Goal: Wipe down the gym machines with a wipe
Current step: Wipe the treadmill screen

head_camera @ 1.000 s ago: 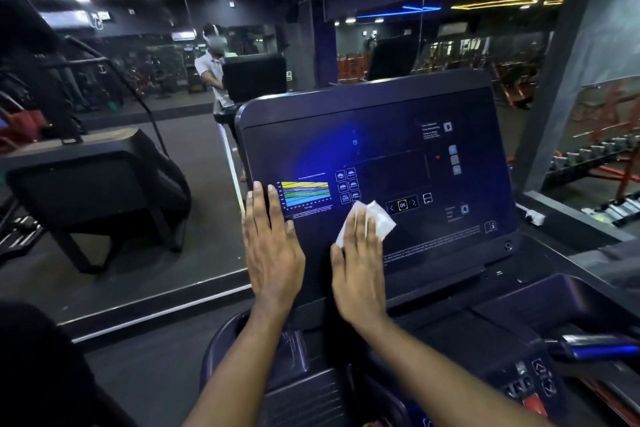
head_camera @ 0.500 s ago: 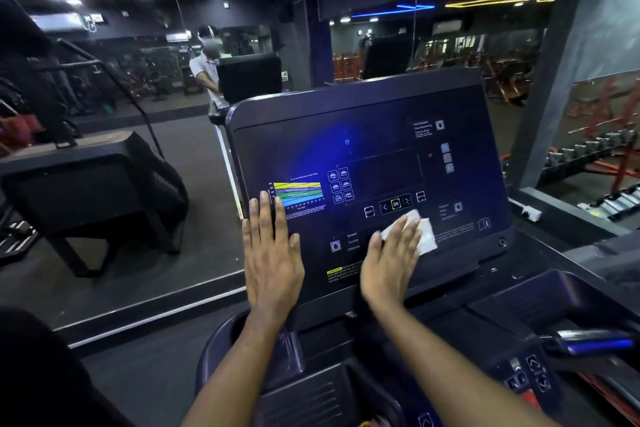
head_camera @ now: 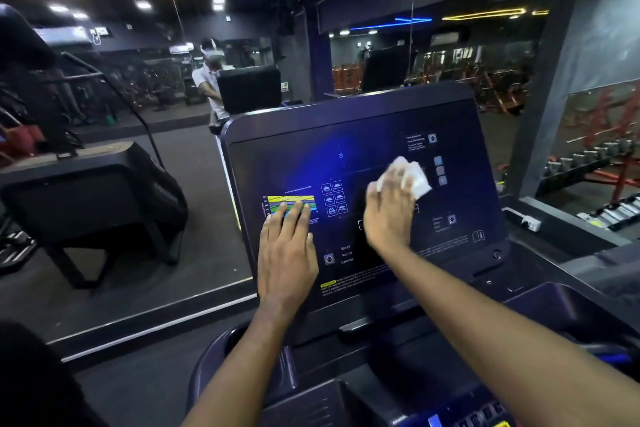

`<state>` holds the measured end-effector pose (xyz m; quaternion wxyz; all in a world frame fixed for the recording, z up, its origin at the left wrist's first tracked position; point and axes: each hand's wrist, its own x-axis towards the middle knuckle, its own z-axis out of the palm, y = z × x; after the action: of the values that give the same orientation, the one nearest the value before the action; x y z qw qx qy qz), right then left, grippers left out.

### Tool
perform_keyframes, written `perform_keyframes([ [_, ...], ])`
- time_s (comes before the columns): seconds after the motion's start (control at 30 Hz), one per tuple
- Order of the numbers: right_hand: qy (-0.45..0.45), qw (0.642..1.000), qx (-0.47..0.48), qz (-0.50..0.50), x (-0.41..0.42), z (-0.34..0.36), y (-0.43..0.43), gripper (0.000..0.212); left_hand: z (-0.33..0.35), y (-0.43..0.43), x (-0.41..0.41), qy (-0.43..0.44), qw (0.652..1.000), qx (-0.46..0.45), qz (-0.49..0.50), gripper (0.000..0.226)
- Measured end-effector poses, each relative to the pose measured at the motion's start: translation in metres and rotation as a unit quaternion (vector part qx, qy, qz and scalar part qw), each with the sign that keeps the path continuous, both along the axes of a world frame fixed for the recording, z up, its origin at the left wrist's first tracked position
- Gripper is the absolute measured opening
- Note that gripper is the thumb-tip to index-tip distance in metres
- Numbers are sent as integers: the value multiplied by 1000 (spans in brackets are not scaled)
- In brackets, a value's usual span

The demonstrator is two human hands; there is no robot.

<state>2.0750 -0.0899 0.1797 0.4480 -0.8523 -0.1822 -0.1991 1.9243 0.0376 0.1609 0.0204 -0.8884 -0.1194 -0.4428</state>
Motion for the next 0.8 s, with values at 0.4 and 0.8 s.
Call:
perform_keyframes([
  [0.4, -156, 967, -139, 142, 0, -63, -56, 62, 1, -51, 37, 0, 1000, -19, 12, 50],
  [0.8, -119, 978, -128, 115, -3, -118, -95, 62, -17, -85, 64, 78, 996, -6, 36, 57],
])
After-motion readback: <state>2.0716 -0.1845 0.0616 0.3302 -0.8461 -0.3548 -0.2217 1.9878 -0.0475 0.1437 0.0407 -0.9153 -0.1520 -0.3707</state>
